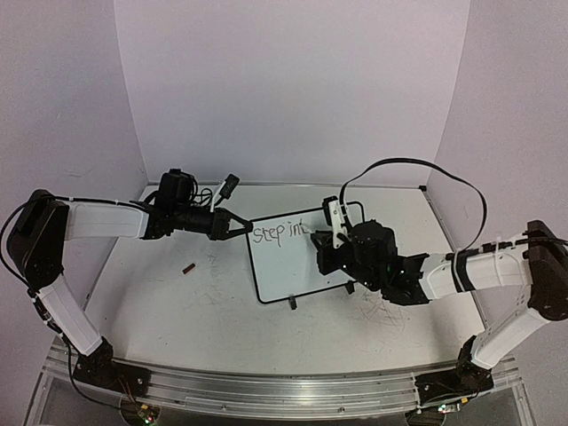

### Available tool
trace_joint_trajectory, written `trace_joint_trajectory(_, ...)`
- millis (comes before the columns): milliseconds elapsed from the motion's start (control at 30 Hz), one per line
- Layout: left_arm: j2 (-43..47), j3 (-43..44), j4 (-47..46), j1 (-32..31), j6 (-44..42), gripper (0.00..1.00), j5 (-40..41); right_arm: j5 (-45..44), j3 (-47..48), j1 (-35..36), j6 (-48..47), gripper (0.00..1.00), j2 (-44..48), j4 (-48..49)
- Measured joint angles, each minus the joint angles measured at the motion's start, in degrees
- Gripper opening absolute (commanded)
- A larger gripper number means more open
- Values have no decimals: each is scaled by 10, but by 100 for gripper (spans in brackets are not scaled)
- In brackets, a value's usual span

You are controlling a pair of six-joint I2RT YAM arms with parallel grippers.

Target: Write a sentence on the whiteboard

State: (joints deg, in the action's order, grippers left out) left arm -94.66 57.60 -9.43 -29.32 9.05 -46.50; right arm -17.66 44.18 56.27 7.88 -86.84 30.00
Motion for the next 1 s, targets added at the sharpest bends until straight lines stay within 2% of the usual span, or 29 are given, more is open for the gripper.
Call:
trace_joint_trajectory(700,0,0,0,0,0,0,1,-35,10,0,6,0,-22,-3)
trace_joint_trajectory(1000,0,0,0,0,-1,0,0,-59,-4,-2,12,0,9,-12)
